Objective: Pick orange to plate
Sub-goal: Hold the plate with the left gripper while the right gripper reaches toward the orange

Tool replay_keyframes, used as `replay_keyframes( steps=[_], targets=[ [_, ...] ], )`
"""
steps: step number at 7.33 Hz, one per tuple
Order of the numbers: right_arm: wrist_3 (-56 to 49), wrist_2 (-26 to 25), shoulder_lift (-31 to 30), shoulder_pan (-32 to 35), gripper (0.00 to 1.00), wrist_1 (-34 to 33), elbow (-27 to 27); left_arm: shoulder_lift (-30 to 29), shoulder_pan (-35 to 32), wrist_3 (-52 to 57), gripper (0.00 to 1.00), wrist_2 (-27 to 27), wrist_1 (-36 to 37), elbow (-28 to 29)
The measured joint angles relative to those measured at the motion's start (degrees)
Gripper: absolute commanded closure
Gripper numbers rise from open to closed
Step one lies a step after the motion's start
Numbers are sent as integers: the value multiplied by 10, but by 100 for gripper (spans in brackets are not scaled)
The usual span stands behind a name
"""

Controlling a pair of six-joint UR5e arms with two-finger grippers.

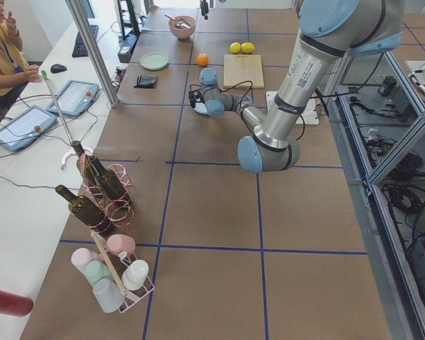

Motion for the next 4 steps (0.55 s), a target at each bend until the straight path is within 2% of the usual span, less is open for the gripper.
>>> replay_keyframes(
  steps=[2,3,4],
  targets=[
    [19,-1,14,-18,0,1,2,10,-1,-3,38,1,0,-24],
    [65,-3,24,-40,0,20,5,14,-2,-4,38,2,1,-37],
    [142,-16,30,-73,0,73,7,17,-2,-5,38,2,1,-45]
  ],
)
